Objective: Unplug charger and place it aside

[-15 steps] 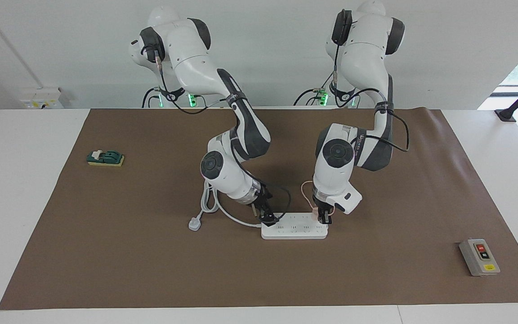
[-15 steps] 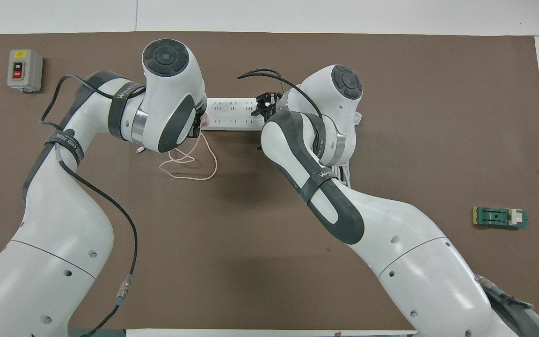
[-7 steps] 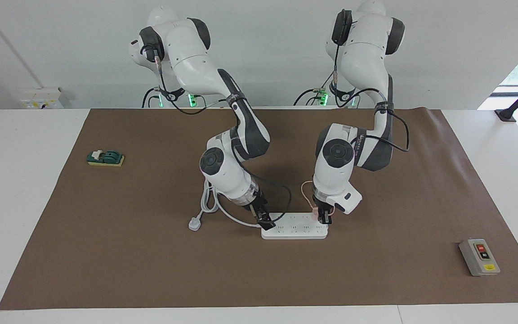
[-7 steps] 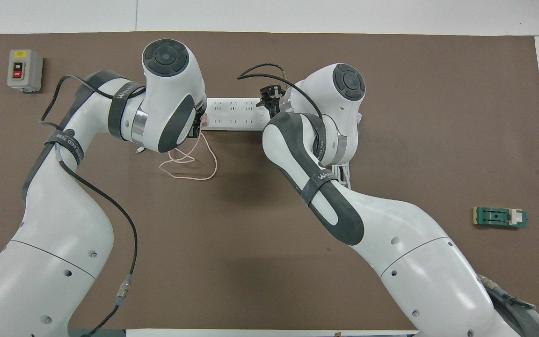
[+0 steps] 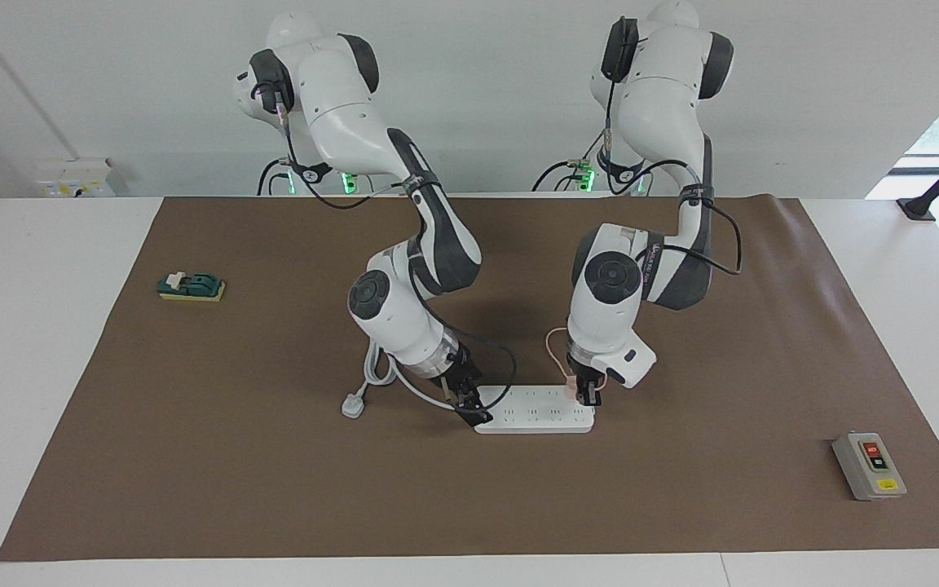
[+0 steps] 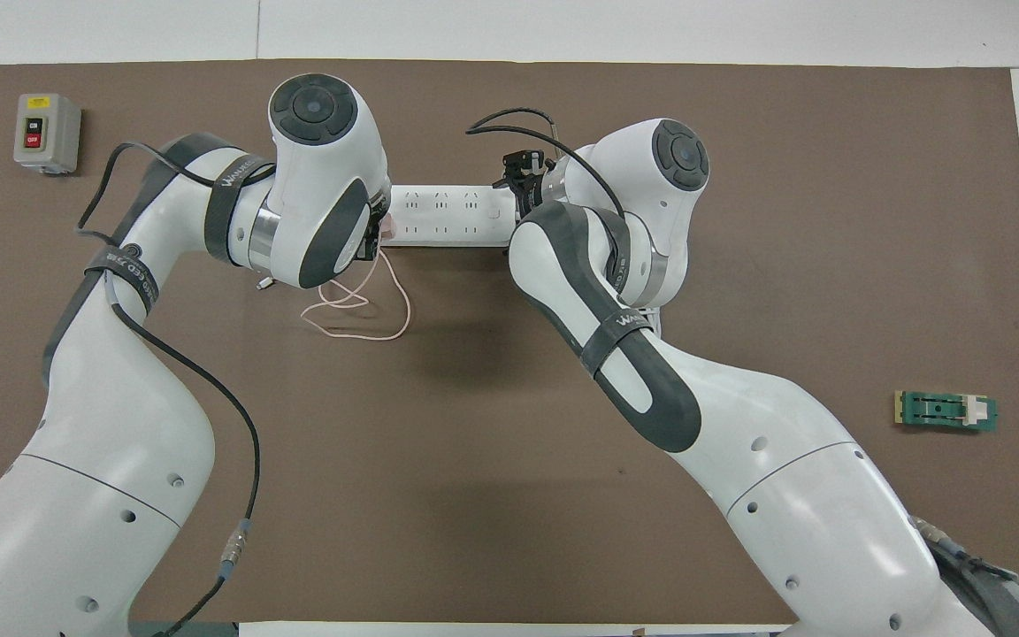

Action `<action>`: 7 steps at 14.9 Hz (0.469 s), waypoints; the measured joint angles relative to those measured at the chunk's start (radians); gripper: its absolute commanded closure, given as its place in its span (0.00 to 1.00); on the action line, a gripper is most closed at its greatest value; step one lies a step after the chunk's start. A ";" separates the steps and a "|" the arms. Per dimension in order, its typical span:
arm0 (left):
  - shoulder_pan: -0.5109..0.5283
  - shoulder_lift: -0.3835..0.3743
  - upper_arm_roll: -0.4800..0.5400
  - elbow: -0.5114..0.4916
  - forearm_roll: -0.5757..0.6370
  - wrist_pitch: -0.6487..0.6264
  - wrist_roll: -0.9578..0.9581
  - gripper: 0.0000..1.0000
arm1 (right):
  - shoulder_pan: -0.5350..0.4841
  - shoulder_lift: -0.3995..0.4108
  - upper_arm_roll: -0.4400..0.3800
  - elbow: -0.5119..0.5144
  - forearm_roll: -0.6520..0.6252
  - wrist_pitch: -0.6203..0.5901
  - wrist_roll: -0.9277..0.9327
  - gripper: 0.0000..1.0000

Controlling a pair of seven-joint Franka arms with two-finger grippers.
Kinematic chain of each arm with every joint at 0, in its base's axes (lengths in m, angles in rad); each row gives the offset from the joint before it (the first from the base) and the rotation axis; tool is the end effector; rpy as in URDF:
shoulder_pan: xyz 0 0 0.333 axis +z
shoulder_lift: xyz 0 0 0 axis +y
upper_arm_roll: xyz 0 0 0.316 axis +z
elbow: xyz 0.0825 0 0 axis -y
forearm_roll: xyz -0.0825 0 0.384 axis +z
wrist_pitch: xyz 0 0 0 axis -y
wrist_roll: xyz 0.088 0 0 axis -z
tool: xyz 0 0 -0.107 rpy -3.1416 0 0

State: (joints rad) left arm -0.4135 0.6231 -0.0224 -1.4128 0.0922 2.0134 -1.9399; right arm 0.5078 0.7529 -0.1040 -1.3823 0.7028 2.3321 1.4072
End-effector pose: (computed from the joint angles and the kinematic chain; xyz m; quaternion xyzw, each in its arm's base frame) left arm 0.6538 -0.2952 0.3343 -0.7421 -0.6693 -0.0282 0.0233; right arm 0.6819 0.3227 0.2885 -0.7358 0.6258 0.1283 0.2248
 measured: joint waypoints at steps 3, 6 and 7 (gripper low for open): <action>0.000 0.000 0.000 0.000 0.000 0.000 0.007 1.00 | 0.001 0.004 0.001 -0.001 0.024 0.003 0.000 0.00; 0.000 0.000 0.000 0.000 0.000 0.000 0.009 1.00 | 0.009 0.004 0.003 -0.002 0.025 0.003 0.000 0.00; 0.000 0.000 0.000 0.000 0.000 0.000 0.009 1.00 | 0.010 0.004 0.002 -0.002 0.025 0.003 0.000 0.00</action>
State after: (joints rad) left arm -0.4135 0.6233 -0.0224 -1.4128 0.0923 2.0138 -1.9309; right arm 0.5178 0.7572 -0.1015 -1.3843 0.7282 2.3355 1.4073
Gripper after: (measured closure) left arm 0.692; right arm 0.000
